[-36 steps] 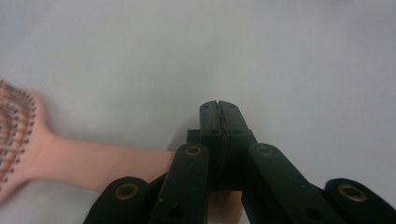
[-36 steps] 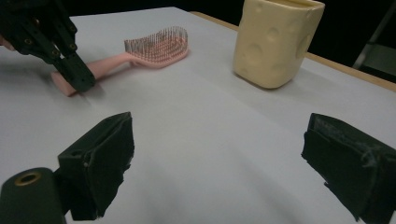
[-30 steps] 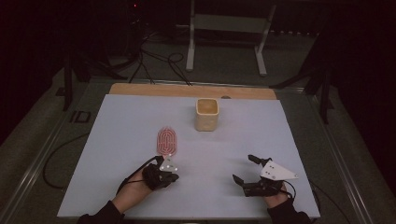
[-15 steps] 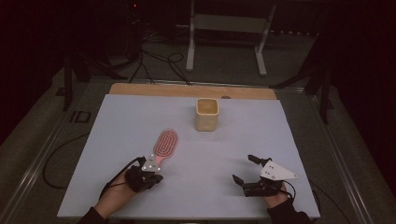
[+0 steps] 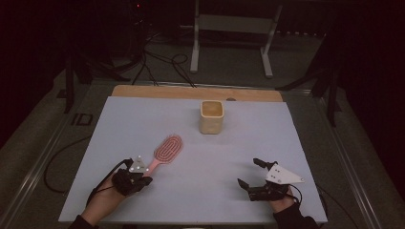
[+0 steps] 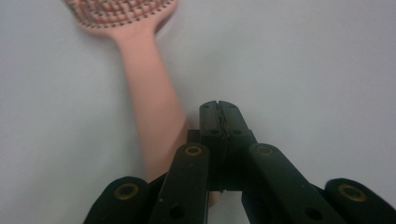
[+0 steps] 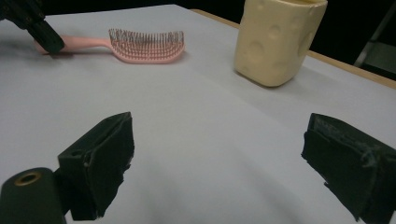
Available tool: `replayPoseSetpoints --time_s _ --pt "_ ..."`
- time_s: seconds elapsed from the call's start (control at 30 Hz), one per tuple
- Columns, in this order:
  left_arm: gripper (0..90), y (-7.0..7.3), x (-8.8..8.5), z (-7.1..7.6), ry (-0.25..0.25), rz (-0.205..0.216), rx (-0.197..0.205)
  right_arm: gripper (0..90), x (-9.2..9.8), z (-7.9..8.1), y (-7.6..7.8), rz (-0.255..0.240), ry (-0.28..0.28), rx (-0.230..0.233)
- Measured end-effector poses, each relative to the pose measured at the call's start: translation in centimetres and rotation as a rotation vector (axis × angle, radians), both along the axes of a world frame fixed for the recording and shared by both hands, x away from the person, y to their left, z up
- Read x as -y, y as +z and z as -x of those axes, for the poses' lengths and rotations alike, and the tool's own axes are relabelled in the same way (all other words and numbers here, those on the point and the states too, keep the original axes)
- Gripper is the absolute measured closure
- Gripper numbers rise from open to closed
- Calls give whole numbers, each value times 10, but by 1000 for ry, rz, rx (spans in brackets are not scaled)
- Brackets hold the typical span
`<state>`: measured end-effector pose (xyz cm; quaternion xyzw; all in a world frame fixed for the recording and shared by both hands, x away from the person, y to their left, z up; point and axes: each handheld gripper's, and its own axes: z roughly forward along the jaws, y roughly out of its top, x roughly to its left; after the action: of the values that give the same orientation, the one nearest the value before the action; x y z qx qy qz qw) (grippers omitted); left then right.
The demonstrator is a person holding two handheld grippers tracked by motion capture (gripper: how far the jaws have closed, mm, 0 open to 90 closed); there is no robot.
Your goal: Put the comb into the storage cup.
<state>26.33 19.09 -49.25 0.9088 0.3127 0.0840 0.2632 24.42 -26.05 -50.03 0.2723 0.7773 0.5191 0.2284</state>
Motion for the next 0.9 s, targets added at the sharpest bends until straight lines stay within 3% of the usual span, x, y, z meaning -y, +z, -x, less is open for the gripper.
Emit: replayPoseSetpoints --time_s 0.43,0.67,0.9 --pt "896 6 -27 -3 73 -25 29 87 0 -1 0 -1 1 -1" --pt "896 7 -33 -5 93 -43 33 87 0 -1 0 0 0 -2" --pt "895 20 -37 -5 98 -17 21 87 0 -1 -1 0 0 -8"
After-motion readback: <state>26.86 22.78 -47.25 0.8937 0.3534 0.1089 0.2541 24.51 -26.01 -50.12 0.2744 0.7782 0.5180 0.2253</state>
